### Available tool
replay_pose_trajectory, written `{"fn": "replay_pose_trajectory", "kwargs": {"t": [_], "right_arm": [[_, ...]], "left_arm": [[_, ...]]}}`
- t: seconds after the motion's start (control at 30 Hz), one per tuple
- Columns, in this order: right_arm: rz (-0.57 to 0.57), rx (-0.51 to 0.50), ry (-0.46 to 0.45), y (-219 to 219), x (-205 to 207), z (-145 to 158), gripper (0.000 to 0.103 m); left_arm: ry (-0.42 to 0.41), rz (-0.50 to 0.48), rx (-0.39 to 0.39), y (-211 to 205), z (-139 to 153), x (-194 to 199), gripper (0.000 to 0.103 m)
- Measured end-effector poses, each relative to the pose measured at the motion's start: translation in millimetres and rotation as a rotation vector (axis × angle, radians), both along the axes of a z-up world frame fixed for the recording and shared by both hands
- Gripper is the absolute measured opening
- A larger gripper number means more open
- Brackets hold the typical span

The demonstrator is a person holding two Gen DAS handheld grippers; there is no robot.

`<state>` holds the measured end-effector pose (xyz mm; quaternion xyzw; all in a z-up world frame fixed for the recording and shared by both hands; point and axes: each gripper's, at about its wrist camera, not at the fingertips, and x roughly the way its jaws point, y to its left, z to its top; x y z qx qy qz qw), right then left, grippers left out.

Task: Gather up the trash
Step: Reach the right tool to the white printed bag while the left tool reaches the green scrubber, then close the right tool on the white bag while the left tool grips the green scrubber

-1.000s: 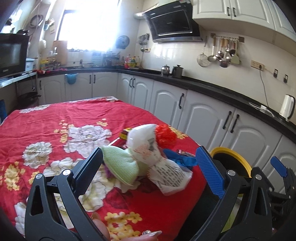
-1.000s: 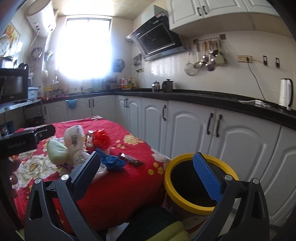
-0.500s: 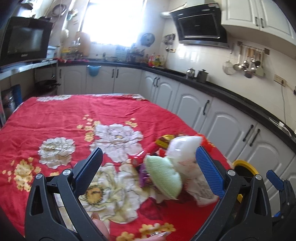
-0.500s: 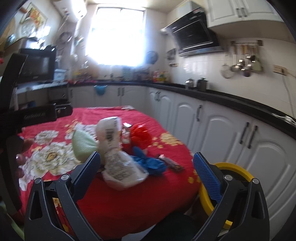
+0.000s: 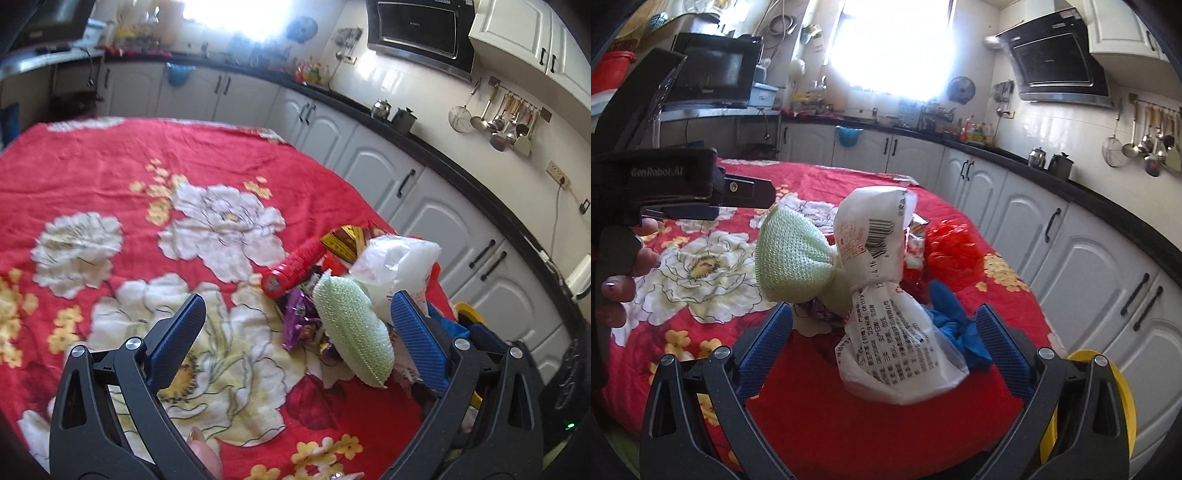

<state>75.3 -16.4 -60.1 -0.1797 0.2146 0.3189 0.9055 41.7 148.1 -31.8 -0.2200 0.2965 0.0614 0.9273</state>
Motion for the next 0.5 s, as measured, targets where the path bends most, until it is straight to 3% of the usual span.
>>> {"fn": "replay_pose_trajectory", "kwargs": {"t": [0.03,0.17,0.3,0.5], "right_arm": [[0.003,-0.006,0.005,1.4,2.1,-1.4,0.083],[0.006,-0.010,0.058,6.0,14.4,-7.8,0.068],[-0.008,-0.002,0.066,3.3,18.3,-12.9,0.050],[0.001,0.041,0.091,-3.5,20.0,-13.0,0.041]], "left_arm": [[0.005,-0.009,-0.016,0.4,-1.4,3.2,0.092],[0.026,-0.046,-0.069,1.1,-5.9,15.6,0.090],[0.055,-0.075,-0.143,4.0,-12.4,26.6,0.075],[0.093,-0.107,-0.216,3.0,-23.4,35.3,0.056]]}}
